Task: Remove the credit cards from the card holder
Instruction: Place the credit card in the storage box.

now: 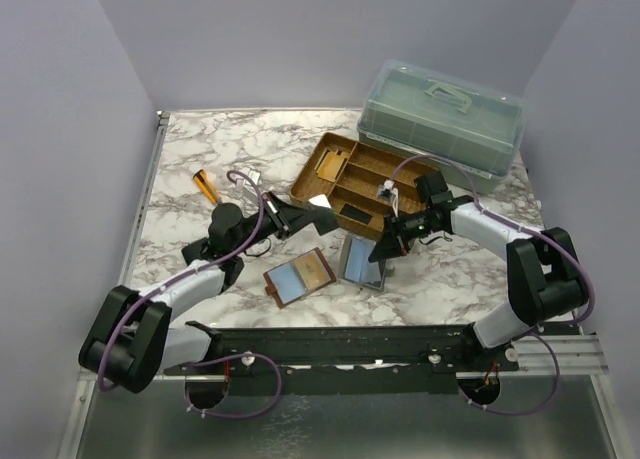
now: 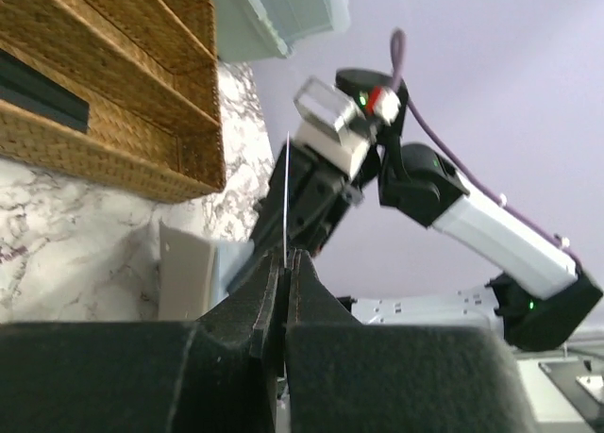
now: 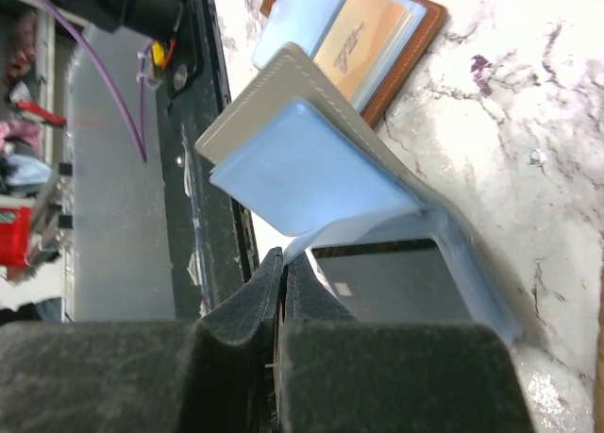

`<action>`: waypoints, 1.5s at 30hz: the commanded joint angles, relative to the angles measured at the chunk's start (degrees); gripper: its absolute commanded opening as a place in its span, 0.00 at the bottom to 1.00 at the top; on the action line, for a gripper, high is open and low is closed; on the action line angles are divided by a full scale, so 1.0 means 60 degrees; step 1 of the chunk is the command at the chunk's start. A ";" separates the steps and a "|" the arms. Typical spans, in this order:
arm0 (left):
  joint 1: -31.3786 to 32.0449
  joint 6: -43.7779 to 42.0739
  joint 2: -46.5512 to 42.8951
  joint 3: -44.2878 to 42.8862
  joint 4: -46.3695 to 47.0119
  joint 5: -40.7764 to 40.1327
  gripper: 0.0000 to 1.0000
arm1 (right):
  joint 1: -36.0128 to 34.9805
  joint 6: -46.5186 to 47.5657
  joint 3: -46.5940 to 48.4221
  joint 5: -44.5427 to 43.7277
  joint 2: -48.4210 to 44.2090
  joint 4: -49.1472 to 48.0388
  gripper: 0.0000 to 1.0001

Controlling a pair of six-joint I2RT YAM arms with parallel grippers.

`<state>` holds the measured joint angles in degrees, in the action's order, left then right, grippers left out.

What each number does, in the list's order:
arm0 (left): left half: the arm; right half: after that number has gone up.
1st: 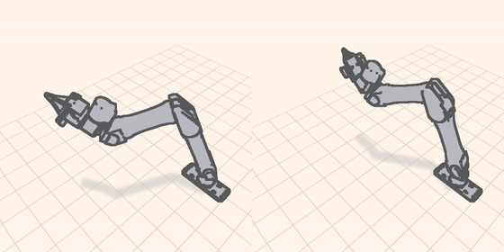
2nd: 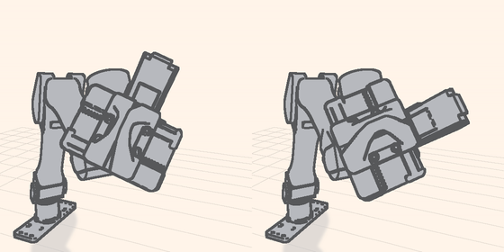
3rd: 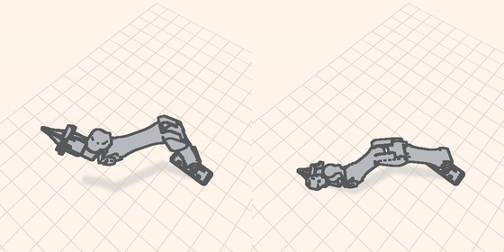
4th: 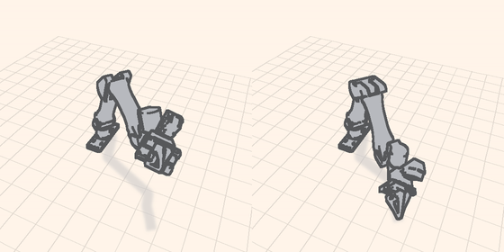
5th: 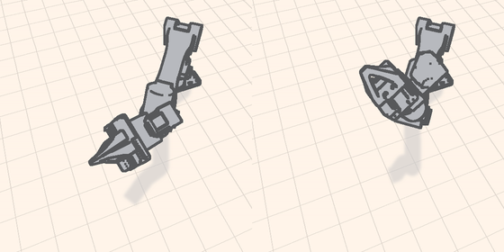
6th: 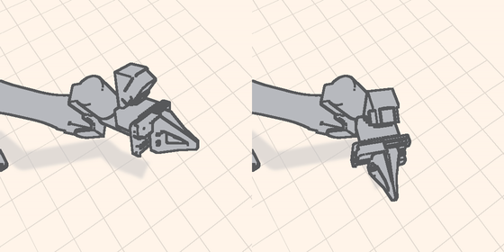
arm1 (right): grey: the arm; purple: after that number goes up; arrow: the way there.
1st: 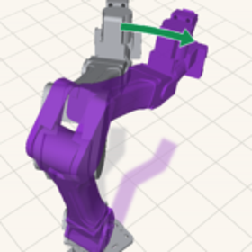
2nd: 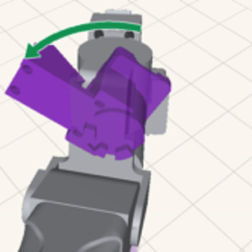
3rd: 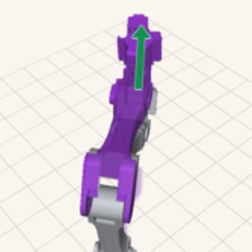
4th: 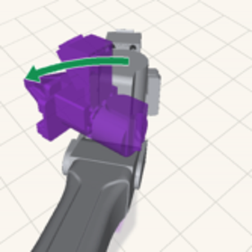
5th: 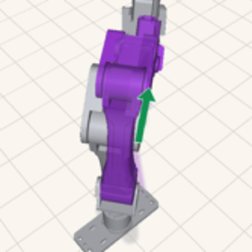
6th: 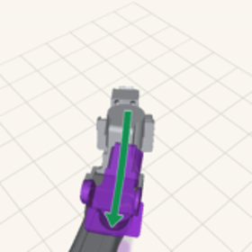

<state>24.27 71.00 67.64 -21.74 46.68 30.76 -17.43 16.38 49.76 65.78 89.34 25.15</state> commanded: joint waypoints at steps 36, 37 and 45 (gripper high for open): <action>0.2625 0.5020 0.6306 -0.5234 -0.4146 -0.7148 0.00 | -0.0479 0.2221 0.0792 -0.0857 0.0271 0.1948 0.00; 0.2650 0.5035 0.6338 -0.5314 -0.4256 -0.7180 0.00 | -0.0479 0.2221 0.0799 -0.0847 0.0278 0.1949 0.00; 0.2818 0.5047 0.6313 -0.5603 -0.4927 -0.7472 0.00 | -0.0470 0.2179 0.0813 -0.0842 0.0296 0.1932 0.00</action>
<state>40.60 99.13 105.10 -54.04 23.38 -10.09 -20.40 29.61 53.15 60.88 91.29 36.21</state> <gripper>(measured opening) 0.018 0.006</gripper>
